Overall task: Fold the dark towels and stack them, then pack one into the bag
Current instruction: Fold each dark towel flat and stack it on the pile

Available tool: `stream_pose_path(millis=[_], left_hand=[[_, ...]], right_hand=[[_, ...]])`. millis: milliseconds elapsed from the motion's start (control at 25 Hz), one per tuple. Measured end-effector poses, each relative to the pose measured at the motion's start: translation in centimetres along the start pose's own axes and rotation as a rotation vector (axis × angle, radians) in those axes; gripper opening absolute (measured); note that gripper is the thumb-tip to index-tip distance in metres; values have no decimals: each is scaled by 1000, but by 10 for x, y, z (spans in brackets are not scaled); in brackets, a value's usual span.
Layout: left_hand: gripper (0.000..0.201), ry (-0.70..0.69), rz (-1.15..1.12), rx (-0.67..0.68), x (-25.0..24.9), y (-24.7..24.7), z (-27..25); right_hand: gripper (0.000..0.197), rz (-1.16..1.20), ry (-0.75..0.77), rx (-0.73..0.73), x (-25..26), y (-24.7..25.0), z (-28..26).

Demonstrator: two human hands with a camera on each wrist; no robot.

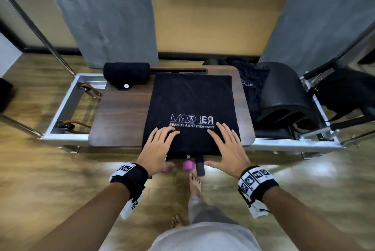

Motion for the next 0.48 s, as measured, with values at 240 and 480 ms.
stream_pose_path(millis=[240,480], left_hand=[[79,0,-248,-78,17,15,-15],[29,167,-669,-313,57,51,-15]], right_hand=[[122,-149,-26,2,0,-4,-6],[46,507,-81,-70,-30,40,1]])
Point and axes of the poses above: each hand's wrist, its own z-axis towards the middle knuckle, its own y-axis out of the back of the hand, x = y × z, the point moved 8 cm from there along z, towards the middle knuckle, and after that the axes turned 3 degrees about -y, right-handed, at the moved point
